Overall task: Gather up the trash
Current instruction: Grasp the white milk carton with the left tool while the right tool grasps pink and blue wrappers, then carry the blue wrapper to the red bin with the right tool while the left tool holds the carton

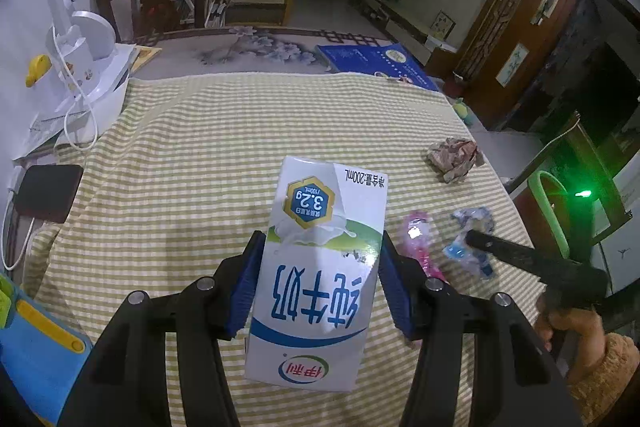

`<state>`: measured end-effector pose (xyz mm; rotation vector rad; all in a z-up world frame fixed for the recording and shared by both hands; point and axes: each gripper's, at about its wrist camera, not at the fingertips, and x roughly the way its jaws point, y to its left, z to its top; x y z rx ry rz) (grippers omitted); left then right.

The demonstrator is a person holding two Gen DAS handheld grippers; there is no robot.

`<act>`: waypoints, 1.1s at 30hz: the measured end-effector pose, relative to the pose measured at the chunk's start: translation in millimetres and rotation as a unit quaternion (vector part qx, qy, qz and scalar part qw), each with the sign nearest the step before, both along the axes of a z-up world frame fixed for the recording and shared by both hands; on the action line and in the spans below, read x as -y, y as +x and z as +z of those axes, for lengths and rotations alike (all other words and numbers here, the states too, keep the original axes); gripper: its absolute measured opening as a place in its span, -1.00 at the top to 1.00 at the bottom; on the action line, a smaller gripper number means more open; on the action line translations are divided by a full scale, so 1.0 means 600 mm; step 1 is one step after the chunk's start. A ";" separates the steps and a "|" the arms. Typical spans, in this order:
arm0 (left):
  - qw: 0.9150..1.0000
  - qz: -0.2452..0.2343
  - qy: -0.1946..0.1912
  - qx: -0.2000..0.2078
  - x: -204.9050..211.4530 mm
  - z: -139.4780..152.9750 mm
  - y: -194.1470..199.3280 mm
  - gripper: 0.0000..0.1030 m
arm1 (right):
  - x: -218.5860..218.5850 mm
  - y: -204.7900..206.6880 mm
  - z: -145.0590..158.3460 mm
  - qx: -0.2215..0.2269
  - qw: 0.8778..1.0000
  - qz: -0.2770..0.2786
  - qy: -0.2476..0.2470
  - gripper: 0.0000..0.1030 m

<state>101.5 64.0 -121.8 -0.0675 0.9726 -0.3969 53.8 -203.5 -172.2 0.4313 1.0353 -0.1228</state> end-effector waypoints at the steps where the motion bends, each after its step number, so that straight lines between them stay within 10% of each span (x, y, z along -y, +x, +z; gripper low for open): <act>1: 1.000 -0.001 0.001 0.003 0.002 0.003 0.001 -0.02 | 0.000 -0.007 0.017 0.013 1.000 0.001 -0.002 0.48; 13: 0.999 -0.028 -0.003 0.032 0.052 0.037 -0.014 -0.02 | -0.011 -0.055 0.130 0.091 0.995 0.016 -0.030 0.47; 33: 0.998 -0.056 0.008 0.035 0.137 0.046 -0.039 -0.02 | 0.074 -0.108 0.123 0.089 0.995 -0.019 -0.033 0.47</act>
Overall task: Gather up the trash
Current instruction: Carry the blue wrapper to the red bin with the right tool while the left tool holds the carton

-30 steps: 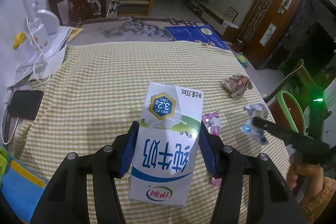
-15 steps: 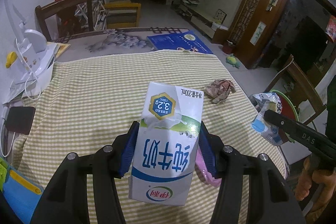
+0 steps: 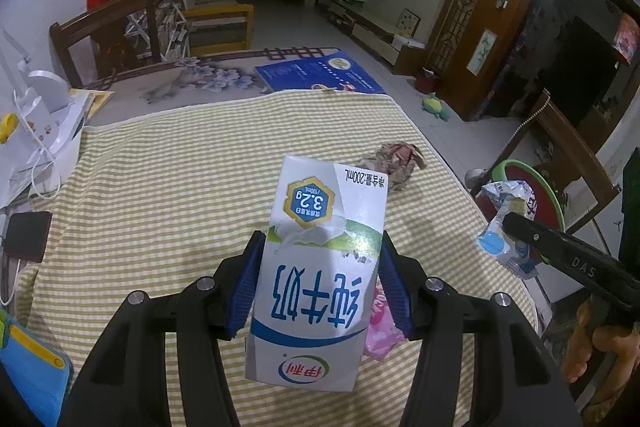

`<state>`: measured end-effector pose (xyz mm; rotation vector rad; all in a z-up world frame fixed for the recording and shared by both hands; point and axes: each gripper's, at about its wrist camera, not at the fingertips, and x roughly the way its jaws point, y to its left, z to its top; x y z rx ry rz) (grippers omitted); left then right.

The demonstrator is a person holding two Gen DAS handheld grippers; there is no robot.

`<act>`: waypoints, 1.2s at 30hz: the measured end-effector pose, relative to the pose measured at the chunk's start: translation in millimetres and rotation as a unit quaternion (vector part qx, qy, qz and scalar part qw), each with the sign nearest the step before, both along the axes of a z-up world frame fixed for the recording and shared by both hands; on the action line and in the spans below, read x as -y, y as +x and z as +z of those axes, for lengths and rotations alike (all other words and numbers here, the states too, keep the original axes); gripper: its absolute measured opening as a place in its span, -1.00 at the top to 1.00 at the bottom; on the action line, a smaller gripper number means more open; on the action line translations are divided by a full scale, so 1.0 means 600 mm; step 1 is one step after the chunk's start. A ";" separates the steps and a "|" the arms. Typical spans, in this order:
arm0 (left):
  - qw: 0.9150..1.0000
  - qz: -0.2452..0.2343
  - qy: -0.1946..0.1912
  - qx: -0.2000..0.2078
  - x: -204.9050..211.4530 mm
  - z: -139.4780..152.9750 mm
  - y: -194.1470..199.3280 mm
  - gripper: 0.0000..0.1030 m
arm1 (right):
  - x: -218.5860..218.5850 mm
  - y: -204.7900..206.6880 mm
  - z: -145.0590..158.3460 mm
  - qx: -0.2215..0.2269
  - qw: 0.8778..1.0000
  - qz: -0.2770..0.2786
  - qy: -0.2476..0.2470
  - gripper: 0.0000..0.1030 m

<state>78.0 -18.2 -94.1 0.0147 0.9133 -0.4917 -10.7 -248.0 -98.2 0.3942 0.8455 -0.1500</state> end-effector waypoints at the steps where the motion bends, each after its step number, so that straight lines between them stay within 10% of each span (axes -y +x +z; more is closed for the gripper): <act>1: 1.000 -0.002 0.000 -0.002 0.007 -0.001 -0.002 -0.02 | 0.003 -0.003 -0.001 0.000 1.000 -0.001 0.000 0.47; 36: 0.999 -0.045 0.016 -0.005 0.242 0.004 -0.022 -0.02 | 0.236 -0.055 0.011 0.009 0.999 -0.045 0.008 0.47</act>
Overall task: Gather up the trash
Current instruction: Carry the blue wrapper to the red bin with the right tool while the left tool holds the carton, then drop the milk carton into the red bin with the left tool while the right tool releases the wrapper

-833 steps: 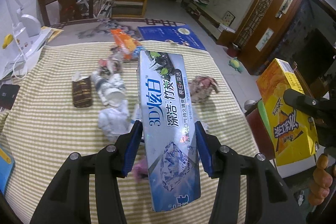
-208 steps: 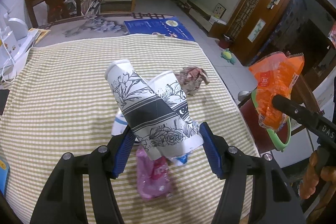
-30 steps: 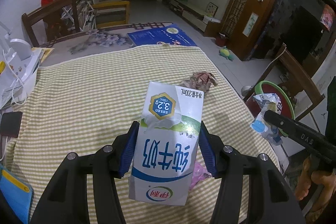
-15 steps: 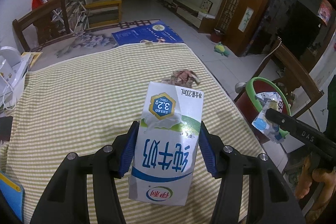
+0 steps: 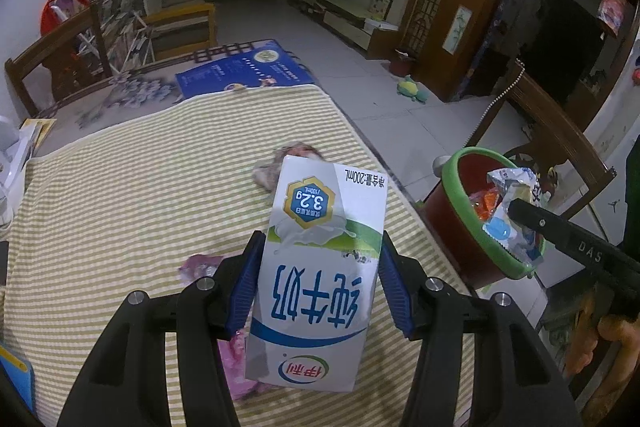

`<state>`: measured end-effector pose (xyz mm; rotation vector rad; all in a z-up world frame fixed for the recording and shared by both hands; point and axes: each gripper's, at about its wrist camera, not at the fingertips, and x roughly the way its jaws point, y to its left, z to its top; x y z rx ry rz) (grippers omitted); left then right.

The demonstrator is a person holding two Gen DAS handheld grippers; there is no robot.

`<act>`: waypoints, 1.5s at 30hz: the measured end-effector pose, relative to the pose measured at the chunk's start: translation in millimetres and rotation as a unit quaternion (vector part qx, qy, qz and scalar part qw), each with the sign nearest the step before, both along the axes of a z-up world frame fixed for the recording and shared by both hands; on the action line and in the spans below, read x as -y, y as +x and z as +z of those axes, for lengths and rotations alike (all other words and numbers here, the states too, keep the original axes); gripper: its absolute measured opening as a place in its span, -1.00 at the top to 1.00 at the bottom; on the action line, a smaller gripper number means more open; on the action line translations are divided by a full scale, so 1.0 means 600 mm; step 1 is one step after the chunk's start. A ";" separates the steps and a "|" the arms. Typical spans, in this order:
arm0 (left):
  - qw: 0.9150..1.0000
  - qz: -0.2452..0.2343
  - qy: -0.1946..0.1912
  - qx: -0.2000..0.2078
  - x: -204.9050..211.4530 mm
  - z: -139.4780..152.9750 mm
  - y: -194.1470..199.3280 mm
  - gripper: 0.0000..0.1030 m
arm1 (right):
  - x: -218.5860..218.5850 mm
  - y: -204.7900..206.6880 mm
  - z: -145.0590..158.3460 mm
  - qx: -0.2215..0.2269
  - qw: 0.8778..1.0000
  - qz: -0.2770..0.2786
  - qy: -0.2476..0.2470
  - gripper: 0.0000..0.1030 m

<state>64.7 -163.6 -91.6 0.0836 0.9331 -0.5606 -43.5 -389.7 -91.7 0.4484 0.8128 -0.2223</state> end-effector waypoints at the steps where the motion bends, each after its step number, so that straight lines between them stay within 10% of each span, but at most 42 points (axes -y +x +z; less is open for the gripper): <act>1: 1.000 -0.002 0.001 0.001 0.007 0.001 -0.001 -0.02 | 0.010 -0.001 0.000 0.002 1.000 -0.002 0.002 0.47; 32: 1.000 -0.010 0.026 0.009 0.167 0.014 -0.006 -0.02 | 0.237 -0.021 -0.013 0.008 0.997 -0.070 0.009 0.46; 45: 0.996 -0.087 0.025 -0.001 0.287 0.003 -0.012 -0.02 | 0.313 -0.058 -0.023 0.009 0.990 -0.140 0.016 -0.25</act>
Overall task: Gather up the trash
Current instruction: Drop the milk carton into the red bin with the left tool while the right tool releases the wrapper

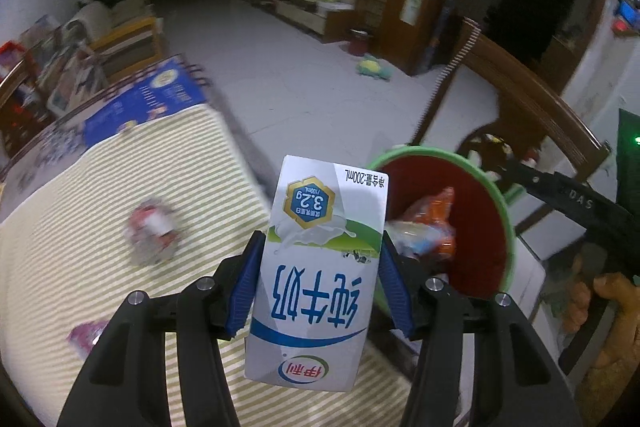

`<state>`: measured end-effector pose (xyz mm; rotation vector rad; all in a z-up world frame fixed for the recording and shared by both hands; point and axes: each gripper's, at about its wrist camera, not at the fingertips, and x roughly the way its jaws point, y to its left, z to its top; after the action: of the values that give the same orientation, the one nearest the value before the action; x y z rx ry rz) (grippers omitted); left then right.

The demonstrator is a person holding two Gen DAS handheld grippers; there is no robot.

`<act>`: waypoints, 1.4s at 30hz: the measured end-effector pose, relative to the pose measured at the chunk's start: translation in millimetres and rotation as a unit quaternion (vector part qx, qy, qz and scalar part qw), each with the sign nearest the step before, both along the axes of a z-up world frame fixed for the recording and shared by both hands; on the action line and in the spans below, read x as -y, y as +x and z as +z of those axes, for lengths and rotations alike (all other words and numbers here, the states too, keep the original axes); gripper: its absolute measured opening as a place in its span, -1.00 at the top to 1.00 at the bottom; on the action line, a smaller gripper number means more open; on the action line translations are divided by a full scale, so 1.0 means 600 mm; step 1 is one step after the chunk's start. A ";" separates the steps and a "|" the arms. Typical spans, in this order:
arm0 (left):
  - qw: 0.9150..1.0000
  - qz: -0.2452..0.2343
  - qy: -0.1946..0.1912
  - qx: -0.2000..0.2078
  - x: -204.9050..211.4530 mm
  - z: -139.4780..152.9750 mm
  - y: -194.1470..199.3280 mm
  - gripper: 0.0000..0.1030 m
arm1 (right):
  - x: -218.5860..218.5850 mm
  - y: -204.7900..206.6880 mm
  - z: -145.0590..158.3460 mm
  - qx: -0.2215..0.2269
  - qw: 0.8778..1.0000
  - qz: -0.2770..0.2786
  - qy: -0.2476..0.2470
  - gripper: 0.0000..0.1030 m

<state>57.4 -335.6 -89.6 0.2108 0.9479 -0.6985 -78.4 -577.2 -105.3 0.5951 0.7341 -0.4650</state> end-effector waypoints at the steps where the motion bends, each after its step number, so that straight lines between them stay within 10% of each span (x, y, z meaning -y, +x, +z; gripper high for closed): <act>1: 1.000 -0.014 -0.002 -0.003 0.018 -0.001 -0.003 -0.02 | 0.006 -0.006 -0.001 -0.001 1.000 -0.006 0.000 -0.26; 18: 0.990 -0.137 0.011 -0.021 0.203 -0.033 -0.041 -0.02 | 0.074 -0.111 -0.019 -0.021 0.996 -0.091 0.008 -0.30; 42: 0.987 -0.153 0.030 -0.037 0.234 -0.065 -0.051 -0.03 | 0.086 -0.133 -0.016 -0.021 0.994 -0.102 0.007 -0.30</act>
<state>26.9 -476.3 -128.8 0.3911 1.0201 -0.9654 -158.5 -628.6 -115.1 0.6789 0.7196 -0.6641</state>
